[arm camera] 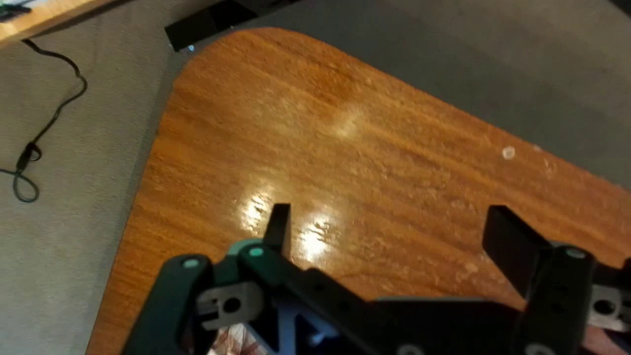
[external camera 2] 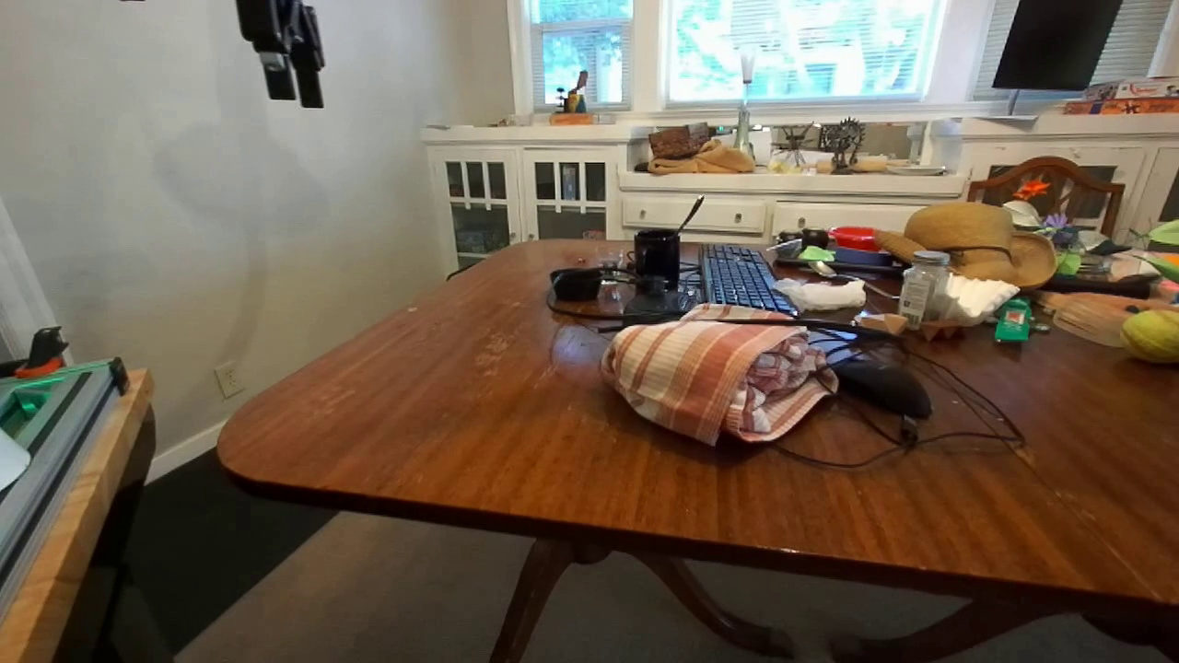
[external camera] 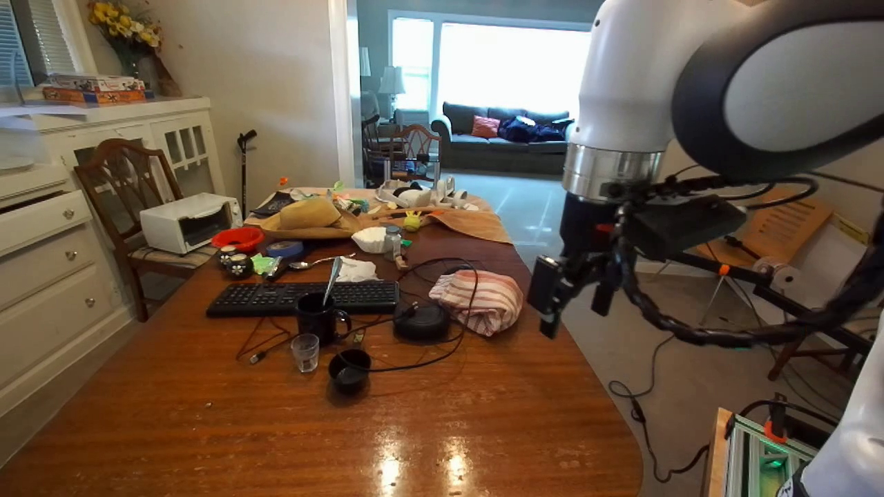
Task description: Move the black cable on the speaker to the left
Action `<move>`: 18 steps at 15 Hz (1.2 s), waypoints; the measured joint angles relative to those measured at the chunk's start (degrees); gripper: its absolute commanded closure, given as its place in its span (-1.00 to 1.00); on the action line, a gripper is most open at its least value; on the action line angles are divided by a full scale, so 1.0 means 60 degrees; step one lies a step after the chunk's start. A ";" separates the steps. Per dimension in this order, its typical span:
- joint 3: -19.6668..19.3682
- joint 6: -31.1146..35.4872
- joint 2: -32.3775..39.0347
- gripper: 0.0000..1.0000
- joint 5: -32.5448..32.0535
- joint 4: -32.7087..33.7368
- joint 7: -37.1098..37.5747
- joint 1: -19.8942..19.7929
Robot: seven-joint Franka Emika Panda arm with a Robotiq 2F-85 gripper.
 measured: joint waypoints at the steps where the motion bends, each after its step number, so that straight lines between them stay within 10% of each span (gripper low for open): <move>1: 0.0060 0.0532 0.0421 -1.00 -0.0004 0.0229 0.0371 -0.0205; 9: -0.0010 0.3073 0.4329 -1.00 -0.0992 0.3061 0.4150 -0.1288; 18: -0.1364 0.3687 0.7657 -1.00 -0.3813 0.5675 0.9781 -0.0579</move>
